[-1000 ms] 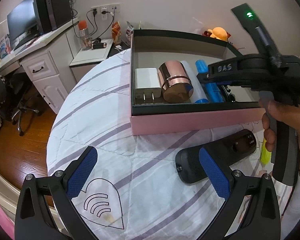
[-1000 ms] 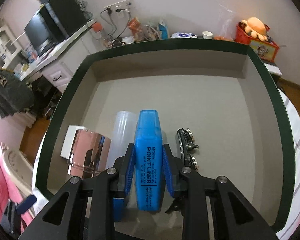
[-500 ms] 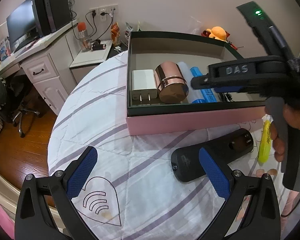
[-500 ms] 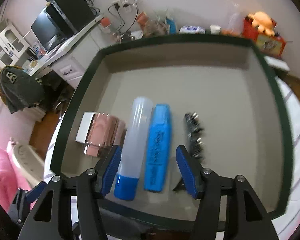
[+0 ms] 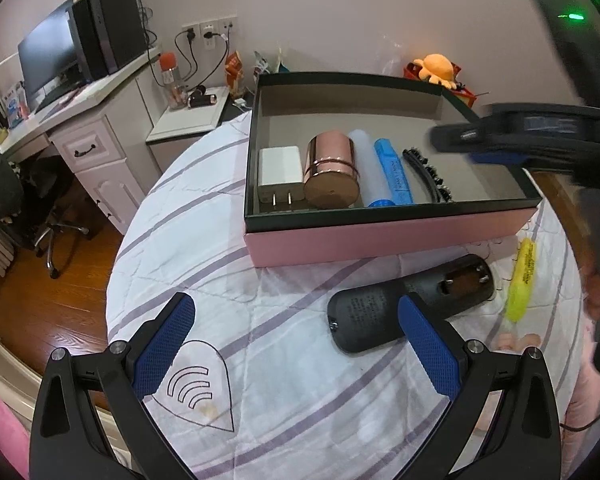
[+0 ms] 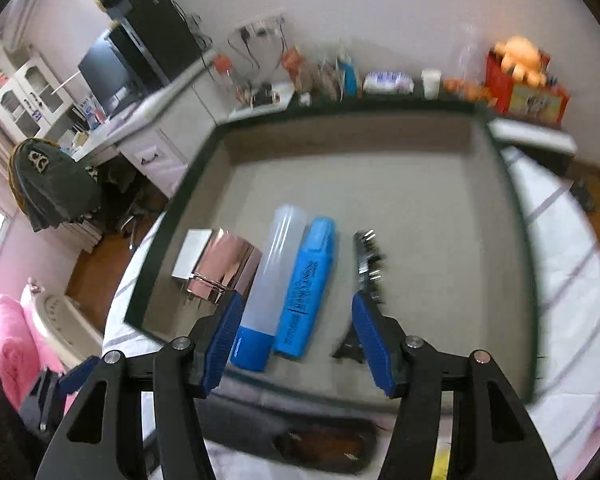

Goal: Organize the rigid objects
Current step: 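Withdraw the right gripper from the box toward the yellow highlighter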

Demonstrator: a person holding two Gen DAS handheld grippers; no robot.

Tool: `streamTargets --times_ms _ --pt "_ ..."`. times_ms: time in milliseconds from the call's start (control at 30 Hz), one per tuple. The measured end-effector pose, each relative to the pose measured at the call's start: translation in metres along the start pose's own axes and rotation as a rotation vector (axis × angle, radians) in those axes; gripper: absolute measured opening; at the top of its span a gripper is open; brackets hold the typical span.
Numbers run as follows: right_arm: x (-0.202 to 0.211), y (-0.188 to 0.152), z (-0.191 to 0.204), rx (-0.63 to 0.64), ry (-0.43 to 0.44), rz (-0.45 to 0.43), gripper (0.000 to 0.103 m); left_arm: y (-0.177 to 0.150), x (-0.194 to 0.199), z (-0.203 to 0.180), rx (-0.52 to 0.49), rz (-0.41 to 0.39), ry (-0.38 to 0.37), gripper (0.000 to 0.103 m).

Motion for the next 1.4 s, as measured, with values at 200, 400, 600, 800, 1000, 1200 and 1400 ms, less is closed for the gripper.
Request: streamTargets --times_ms 200,400,600,800,1000,1200,1400 --pt "0.08 -0.016 -0.019 0.072 -0.08 -0.112 0.082 -0.003 0.018 -0.005 0.013 -0.025 -0.014 0.103" --pt "0.104 -0.054 -0.051 0.071 -0.187 -0.1 0.082 -0.018 0.026 -0.026 0.002 -0.015 -0.046 0.103" --pt "0.096 -0.1 -0.077 0.0 -0.173 -0.042 0.082 -0.034 0.033 -0.057 -0.044 -0.006 -0.066 0.102" --pt "0.092 -0.135 -0.086 -0.018 -0.138 -0.002 0.082 -0.052 0.038 -0.068 -0.09 0.02 -0.048 0.103" --pt "0.093 -0.145 -0.091 -0.037 -0.115 -0.01 0.082 -0.076 0.044 -0.096 -0.162 0.041 -0.084 0.103" --pt "0.091 -0.153 -0.09 -0.043 -0.095 -0.006 0.082 -0.08 0.046 -0.093 -0.153 0.043 -0.064 0.103" --pt "0.087 -0.158 -0.087 -0.041 -0.082 0.002 0.082 -0.07 0.043 -0.077 -0.095 0.031 -0.056 0.103"
Point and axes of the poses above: each gripper's, at about its wrist camera, not at the fingertips, and x roughly against the way its jaws point, z to its left, y to its top, the point moved 10 cm from there along -x, roughly the way its jaws point, and after that the axes turned 9 degrees about x, right-handed, at the moved point
